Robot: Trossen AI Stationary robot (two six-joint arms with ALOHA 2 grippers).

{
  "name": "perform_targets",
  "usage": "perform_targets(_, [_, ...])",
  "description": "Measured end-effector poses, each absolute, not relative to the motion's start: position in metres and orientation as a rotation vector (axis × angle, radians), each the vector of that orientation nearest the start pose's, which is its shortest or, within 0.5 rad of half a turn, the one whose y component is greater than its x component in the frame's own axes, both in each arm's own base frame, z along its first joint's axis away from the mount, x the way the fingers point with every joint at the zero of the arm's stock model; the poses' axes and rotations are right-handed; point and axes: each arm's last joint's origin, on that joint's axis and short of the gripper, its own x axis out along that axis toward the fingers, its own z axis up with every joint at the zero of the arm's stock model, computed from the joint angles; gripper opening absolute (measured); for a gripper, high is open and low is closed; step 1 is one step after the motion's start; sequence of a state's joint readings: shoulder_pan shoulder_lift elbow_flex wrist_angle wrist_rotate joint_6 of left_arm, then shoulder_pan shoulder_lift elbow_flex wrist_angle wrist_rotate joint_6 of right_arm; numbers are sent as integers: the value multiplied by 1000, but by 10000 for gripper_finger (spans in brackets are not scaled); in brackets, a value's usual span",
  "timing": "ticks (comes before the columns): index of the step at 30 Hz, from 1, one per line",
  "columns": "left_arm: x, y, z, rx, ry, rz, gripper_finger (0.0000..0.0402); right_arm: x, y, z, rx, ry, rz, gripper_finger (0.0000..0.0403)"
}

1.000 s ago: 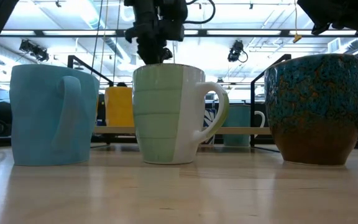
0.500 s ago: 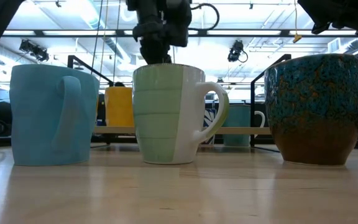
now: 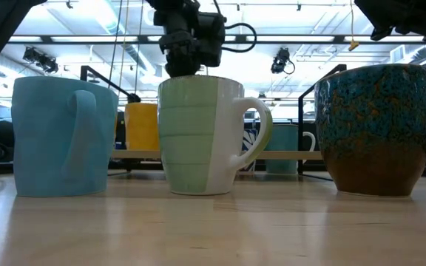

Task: Place coffee mugs
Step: Put the light violet mug on the shelf

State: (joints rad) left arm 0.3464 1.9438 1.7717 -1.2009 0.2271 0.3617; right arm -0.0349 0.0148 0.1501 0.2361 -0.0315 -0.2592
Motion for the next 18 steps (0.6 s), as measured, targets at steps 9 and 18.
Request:
perform_targets(9, [364,126,272,-86,1320,-152,24,81,-2,235,-268,-368,-52,144])
perform_targets(18, [365,126,272,-74,1312,-150,35,81,-2,235,-263,-369,-50,144])
